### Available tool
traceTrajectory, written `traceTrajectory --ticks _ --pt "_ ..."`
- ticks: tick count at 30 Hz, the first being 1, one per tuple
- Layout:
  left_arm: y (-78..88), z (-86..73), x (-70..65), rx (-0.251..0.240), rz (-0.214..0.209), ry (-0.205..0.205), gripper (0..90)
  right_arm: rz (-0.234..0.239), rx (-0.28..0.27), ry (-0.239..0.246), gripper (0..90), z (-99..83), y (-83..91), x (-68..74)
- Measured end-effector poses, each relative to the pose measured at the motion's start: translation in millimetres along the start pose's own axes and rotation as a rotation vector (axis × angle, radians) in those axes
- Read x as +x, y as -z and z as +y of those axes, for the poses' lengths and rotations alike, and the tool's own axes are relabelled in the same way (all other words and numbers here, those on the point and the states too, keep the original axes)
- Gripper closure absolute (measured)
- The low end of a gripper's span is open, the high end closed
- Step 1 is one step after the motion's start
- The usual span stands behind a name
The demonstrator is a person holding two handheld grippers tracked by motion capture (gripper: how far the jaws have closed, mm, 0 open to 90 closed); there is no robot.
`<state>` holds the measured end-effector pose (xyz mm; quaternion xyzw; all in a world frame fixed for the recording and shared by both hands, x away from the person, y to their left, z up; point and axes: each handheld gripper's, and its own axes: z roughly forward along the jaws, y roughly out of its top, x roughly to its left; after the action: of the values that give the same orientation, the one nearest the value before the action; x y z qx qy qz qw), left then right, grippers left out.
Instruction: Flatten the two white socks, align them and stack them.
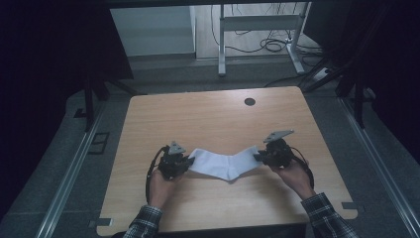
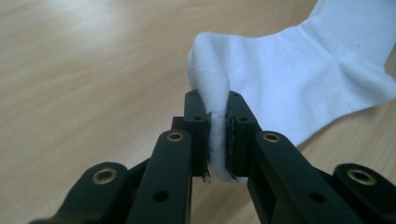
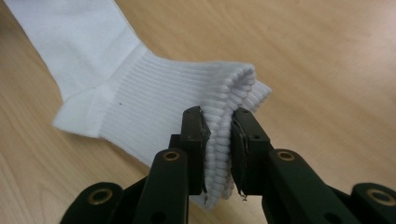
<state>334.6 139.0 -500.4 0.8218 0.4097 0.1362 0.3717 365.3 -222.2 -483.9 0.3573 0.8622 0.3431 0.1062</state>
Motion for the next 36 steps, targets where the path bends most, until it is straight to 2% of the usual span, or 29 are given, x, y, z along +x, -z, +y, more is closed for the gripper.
traceTrajectory --ticks 9,16,23,30,36 --pt "-1.6 35.6 10.8 -0.031 0.034 -0.02 81.6 -0.043 -0.027 -0.034 75.2 25.1 4.0 -21.6" --pt "-14.7 51.4 21.3 -0.033 0.061 -0.007 81.5 -0.067 -0.037 -0.054 75.1 38.5 0.5 -37.5" --pt "-31.8 52.1 27.6 -0.018 0.087 0.014 81.3 -0.08 -0.037 -0.071 75.0 43.1 -9.5 -47.2" --pt "-49.5 42.8 32.8 0.016 0.104 0.037 80.9 -0.09 -0.019 -0.082 74.6 40.2 -30.1 -53.5" --pt "-62.5 33.2 33.9 0.049 0.114 0.038 79.9 -0.093 0.001 -0.102 74.0 32.1 -47.7 -57.6"
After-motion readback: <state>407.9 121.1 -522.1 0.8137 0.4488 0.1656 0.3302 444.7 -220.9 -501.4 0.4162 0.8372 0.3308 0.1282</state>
